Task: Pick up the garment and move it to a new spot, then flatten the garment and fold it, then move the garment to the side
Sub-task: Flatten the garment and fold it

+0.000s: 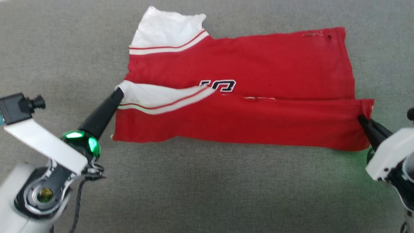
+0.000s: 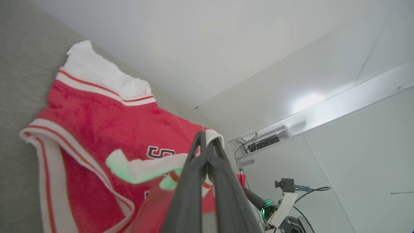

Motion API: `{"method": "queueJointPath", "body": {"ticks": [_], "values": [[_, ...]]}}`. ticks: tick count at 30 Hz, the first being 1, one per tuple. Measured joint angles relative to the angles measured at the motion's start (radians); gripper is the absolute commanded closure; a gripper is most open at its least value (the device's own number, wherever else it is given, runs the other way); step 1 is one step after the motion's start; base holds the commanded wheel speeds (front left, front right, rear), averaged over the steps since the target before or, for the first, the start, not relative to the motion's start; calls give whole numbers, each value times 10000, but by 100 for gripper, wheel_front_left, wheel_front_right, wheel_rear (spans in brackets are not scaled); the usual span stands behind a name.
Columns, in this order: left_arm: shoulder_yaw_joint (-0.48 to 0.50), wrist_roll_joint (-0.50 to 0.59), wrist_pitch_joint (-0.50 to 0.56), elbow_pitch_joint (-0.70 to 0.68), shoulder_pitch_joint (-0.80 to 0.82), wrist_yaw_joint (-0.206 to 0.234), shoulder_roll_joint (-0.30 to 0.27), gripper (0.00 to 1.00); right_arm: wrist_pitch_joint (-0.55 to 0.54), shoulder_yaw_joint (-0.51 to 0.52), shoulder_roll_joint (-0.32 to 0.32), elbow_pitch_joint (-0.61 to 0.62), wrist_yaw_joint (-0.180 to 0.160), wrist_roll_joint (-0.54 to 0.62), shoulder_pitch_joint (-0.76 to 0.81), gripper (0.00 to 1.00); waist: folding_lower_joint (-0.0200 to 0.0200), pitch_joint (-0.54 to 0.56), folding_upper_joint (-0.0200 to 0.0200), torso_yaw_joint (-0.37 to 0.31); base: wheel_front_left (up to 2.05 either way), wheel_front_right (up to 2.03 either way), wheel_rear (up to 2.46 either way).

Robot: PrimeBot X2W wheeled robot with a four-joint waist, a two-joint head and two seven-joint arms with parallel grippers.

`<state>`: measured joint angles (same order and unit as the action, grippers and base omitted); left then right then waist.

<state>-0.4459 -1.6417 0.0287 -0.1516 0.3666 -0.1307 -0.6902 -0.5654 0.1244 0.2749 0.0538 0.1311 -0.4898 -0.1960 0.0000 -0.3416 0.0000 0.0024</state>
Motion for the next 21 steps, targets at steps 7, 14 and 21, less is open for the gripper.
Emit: {"method": "queueJointPath", "body": {"ticks": [7,14,21], "values": [[134,247,491,1534,679,0,476,100,462,-581,-115,-1223,0,119,-1042,100,0,-649,0,-182,0,0,0],[123,771,506,2399,876,0,614,100,1005,-922,-98,-2044,0,245,-1552,100,0,-908,0,-175,0,0,0],[-458,2341,-332,2612,1267,-2,-88,0,1877,-947,-167,-2416,0,311,-1572,0,0,-509,0,-169,0,0,0]]}}
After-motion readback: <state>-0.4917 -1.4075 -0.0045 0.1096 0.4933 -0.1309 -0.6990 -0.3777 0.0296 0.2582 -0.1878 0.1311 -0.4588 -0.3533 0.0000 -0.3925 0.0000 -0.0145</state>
